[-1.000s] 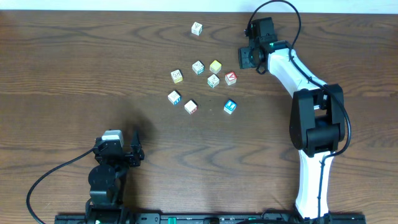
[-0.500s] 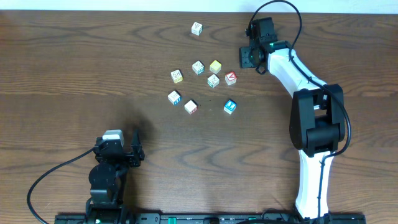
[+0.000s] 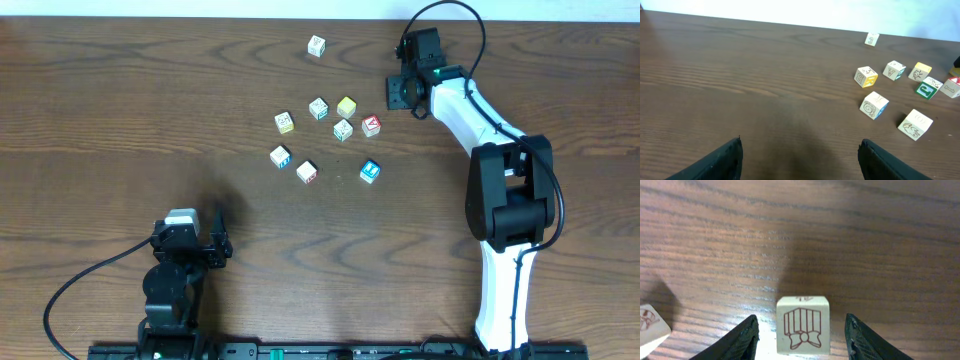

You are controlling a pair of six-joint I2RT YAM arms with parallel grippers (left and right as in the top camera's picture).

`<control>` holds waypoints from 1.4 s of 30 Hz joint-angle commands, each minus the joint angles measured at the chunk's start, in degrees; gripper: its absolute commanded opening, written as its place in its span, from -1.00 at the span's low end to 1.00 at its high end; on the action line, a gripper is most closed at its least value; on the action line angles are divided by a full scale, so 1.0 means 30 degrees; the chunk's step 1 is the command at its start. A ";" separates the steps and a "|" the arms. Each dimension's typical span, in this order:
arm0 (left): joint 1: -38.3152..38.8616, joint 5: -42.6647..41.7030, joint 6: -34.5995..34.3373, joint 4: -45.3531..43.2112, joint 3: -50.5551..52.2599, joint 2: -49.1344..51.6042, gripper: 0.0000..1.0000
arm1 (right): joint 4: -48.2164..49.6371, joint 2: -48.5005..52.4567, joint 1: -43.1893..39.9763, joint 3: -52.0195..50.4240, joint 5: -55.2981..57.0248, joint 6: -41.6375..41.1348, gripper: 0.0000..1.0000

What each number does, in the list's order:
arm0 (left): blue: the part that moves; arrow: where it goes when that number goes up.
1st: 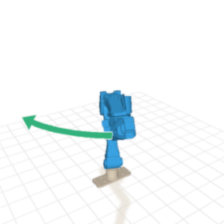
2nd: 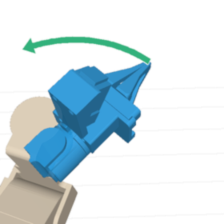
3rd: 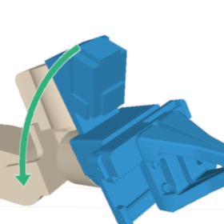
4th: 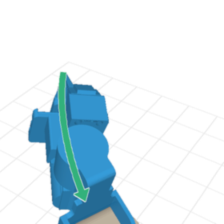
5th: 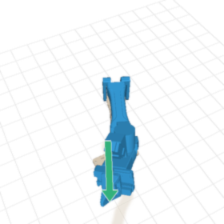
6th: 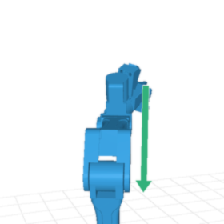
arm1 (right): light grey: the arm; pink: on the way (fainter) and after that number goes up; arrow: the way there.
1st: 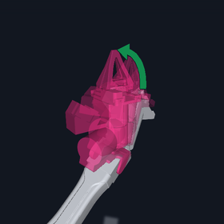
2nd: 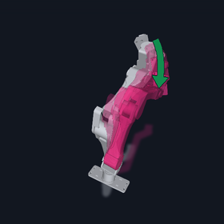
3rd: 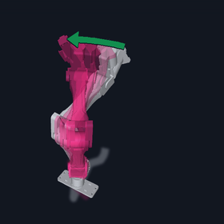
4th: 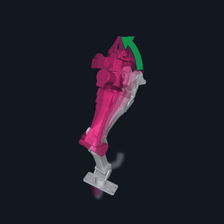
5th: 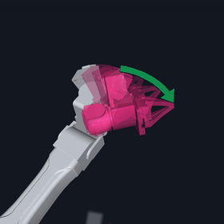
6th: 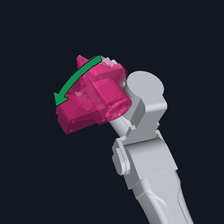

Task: Lift 4 blocks
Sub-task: 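Lower the open right gripper around the white gate-picture block, then close the right gripper on the white gate-picture block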

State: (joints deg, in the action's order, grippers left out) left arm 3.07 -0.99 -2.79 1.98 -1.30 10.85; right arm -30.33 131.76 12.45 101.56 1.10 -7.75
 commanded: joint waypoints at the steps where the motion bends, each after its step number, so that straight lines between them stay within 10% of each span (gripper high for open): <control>1: 0.0044 0.0189 0.0182 0.0692 0.0357 0.0073 0.49 | -0.0277 0.0124 -0.0153 0.0248 0.0124 0.0772 0.06; 42: 0.0044 0.0248 0.0182 0.0685 0.0357 0.0080 0.49 | 0.0051 0.0175 -0.0168 0.0248 0.0678 0.1523 -0.14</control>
State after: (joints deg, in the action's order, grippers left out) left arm 3.07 -0.97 -2.79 1.96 -1.30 10.85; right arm -30.02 131.76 12.36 101.56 2.44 -3.57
